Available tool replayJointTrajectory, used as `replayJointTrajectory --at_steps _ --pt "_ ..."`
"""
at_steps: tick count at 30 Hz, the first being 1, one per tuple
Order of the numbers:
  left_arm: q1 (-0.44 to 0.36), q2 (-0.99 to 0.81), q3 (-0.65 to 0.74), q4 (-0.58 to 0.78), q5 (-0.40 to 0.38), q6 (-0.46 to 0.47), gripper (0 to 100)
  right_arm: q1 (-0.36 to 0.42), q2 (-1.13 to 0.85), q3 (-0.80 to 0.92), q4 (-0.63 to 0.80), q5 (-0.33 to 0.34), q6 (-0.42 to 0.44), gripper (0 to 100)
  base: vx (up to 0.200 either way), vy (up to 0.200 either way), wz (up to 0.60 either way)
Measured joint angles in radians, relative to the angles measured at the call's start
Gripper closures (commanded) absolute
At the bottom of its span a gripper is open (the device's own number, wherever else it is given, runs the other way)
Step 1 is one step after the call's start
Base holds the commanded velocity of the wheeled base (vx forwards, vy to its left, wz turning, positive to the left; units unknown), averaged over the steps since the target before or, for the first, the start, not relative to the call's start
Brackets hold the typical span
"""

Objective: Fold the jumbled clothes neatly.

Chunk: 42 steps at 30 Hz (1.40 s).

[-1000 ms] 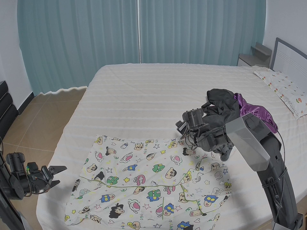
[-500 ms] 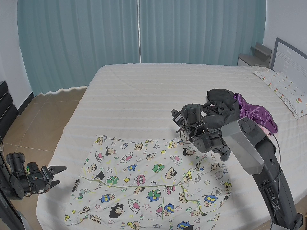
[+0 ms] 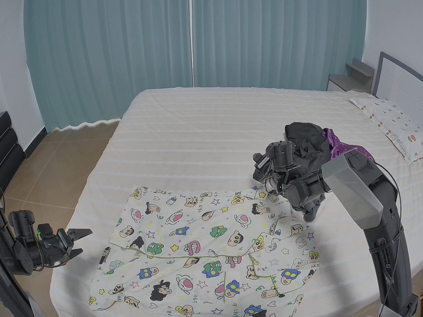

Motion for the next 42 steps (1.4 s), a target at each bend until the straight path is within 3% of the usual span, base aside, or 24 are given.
replayJointTrajectory --at_steps 10,22,27,34,42 --pt "0.0 -0.001 0.002 0.0 0.0 0.0 0 0.046 0.008 0.066 0.065 0.036 -0.015 0 0.0 0.0 0.0" --pt "0.0 -0.001 0.002 0.0 0.0 0.0 0 0.064 0.098 -0.068 0.186 0.03 -0.014 0 0.0 0.0 0.0" --pt "0.0 0.0 0.001 0.0 0.0 0.0 0 0.066 0.117 -0.119 0.147 0.029 0.007 0 0.0 0.0 0.0" --pt "0.0 0.001 0.0 0.0 0.0 0.0 0 0.077 0.146 -0.239 0.08 0.024 0.111 0 0.0 0.0 0.0" --pt "0.0 0.003 -0.001 0.0 0.0 0.0 0 0.087 0.196 -0.328 0.08 0.016 0.126 0 0.0 0.0 0.0"
